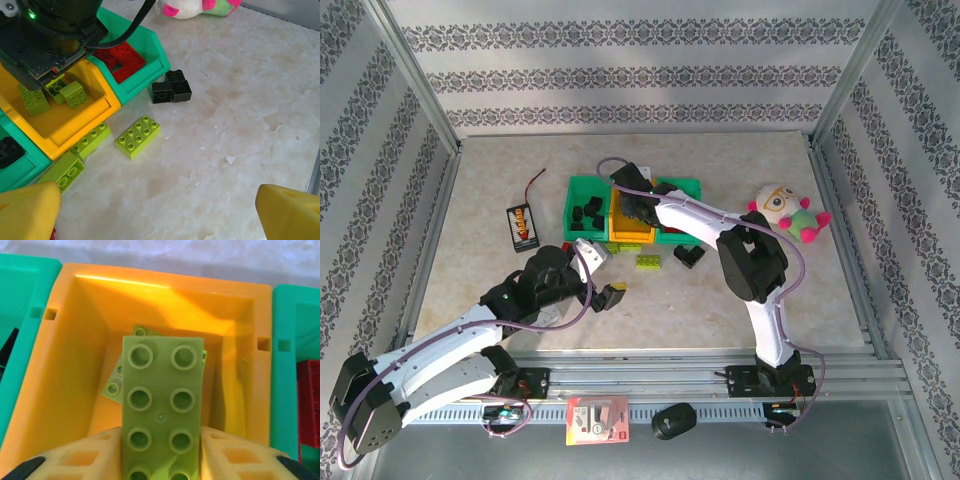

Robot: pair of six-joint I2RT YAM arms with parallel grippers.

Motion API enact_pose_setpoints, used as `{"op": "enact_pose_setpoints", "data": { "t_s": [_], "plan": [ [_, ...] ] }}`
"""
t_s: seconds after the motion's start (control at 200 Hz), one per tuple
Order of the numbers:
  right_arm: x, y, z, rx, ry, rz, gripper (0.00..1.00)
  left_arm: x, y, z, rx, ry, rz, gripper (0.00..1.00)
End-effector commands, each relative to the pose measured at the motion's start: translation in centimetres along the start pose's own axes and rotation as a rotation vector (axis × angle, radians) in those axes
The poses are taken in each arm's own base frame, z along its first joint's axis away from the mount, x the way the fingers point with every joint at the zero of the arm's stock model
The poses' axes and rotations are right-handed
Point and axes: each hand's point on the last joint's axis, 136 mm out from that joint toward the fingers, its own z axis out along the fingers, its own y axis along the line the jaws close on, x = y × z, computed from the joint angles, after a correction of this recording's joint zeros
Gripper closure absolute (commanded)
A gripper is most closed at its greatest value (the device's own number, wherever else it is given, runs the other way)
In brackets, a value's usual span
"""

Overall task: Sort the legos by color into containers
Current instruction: Place the lego in the container, then pick up the lego from the center of the table.

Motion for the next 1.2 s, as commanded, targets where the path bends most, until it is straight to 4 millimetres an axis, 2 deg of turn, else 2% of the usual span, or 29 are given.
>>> {"op": "enact_pose_setpoints", "data": {
  "t_s": [0.0, 0.155, 0.27, 0.375, 0.5, 0.63, 0.754, 0.999, 1.194],
  "plan": [
    [-1.5, 0.4, -1.3, -0.006, -0.032, -0.023, 0.49, 0.5, -0.4, 0.0, 0.008, 0.009, -0.002, 0.01],
    [-2.1, 1.0, -3.8, -0.038, -0.067, -0.049, 0.38, 0.4, -0.2, 0.1, -0.001, 0.003, -0.012, 0.01],
    [-1.5, 1.5, -6.3, -0.067, -0.096, -0.091, 0.33, 0.4, -0.2, 0.1, -0.005, 0.005, -0.017, 0.01],
    [0.5, 1.0, -7.9, -0.078, -0.084, -0.107, 0.28, 0.4, -0.2, 0.0, -0.003, 0.006, -0.012, 0.01],
    [4.1, -0.3, -8.9, -0.092, -0.026, -0.050, 0.16, 0.1, -0.7, -0.3, 0.021, 0.005, -0.005, 0.01],
    [8.2, -1.8, -8.5, -0.066, 0.037, 0.014, 0.05, -0.5, -0.9, -0.9, 0.030, 0.003, 0.015, 0.01],
    [11.1, -2.2, -7.4, -0.045, 0.097, 0.026, 0.02, -0.4, -1.1, -1.2, 0.045, 0.010, 0.038, 0.01],
    [13.4, -1.1, -5.3, -0.023, 0.159, 0.000, 0.02, -0.5, -1.4, -1.1, 0.057, 0.002, 0.037, 0.01],
    [14.5, -1.2, -3.8, 0.002, 0.193, 0.004, 0.08, -0.2, -1.3, -1.1, 0.055, 0.006, 0.033, 0.01]
  ]
}}
